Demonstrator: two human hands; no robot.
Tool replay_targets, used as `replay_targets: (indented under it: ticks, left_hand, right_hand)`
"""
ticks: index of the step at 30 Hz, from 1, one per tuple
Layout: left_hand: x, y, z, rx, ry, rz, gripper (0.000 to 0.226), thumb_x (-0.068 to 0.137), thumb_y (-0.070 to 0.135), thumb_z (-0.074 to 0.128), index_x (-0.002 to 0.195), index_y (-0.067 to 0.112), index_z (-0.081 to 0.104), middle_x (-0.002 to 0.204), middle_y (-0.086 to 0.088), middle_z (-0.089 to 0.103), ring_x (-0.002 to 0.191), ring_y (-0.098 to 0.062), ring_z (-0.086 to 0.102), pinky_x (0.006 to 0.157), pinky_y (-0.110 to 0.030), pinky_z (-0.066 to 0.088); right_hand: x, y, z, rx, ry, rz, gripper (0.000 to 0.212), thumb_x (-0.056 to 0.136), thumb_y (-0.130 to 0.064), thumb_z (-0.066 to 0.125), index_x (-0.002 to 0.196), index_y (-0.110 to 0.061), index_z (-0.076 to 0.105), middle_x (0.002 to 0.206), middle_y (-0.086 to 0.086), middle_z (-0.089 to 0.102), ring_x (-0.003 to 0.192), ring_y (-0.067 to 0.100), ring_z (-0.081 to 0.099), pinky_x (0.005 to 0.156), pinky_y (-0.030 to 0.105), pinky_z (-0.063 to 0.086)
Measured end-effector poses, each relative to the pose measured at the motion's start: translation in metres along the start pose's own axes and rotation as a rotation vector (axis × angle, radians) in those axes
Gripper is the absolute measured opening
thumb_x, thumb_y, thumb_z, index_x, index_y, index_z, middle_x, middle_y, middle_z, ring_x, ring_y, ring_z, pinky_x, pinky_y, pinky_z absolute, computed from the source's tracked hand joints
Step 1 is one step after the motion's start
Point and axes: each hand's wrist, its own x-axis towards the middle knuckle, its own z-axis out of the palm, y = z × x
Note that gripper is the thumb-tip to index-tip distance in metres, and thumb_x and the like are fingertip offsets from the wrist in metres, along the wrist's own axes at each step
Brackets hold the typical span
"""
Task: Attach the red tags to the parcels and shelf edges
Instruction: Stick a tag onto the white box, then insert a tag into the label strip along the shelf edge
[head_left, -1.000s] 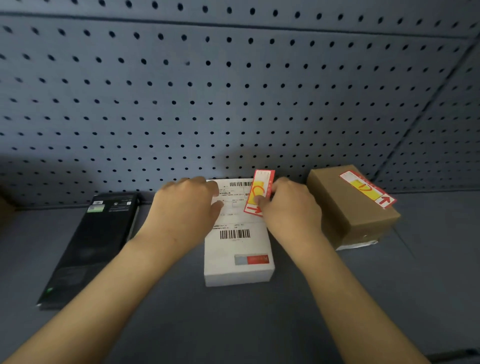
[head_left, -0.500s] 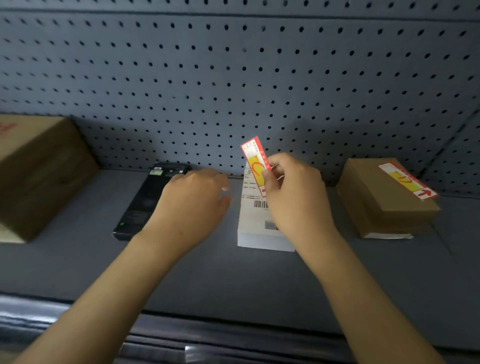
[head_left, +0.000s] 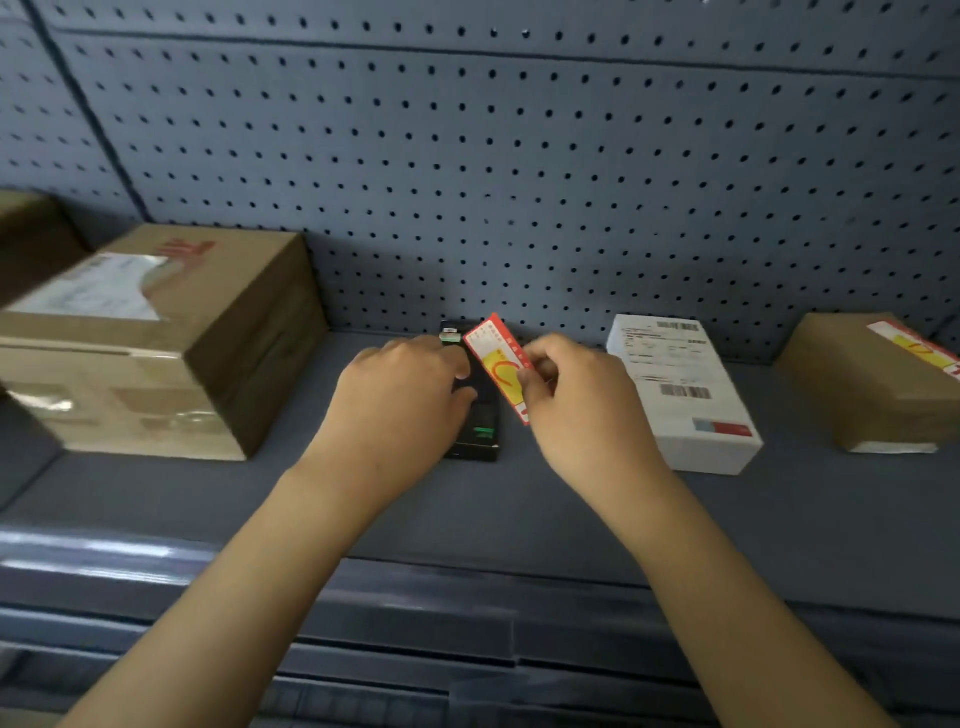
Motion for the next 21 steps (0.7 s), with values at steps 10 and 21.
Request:
replay_targets:
  ticks: [10,21]
  left_hand:
    - [-0.061,-0.115,-0.043,-0.024,-0.034,-0.104,0.023,0.09,0.033,0.051,0.108,0.026,0.063,0.106,0.0,0.064,0.098,-0.026,0.06,0.078,-0.035,0.049]
    - [-0.124,-0.201,-0.052,-0.002,-0.056,-0.291,0.024,0.092,0.032,0.048,0.11,0.025,0.063,0.108,0.004,0.065,0.095,-0.023,0.061,0.074,-0.032,0.048]
  right_hand:
    - [-0.018,-0.11,0.072,-0.024,-0.162,-0.092,0.016,0.091,-0.018,0.056,0.105,-0.019,0.063,0.092,0.004,0.069,0.076,0.023,0.064,0.065,0.042,0.056]
    - [-0.03,-0.18,0.139,-0.009,-0.362,-0.208,0.011,0.088,-0.02,0.058,0.097,-0.023,0.063,0.089,0.002,0.069,0.077,0.025,0.064,0.066,0.043,0.056]
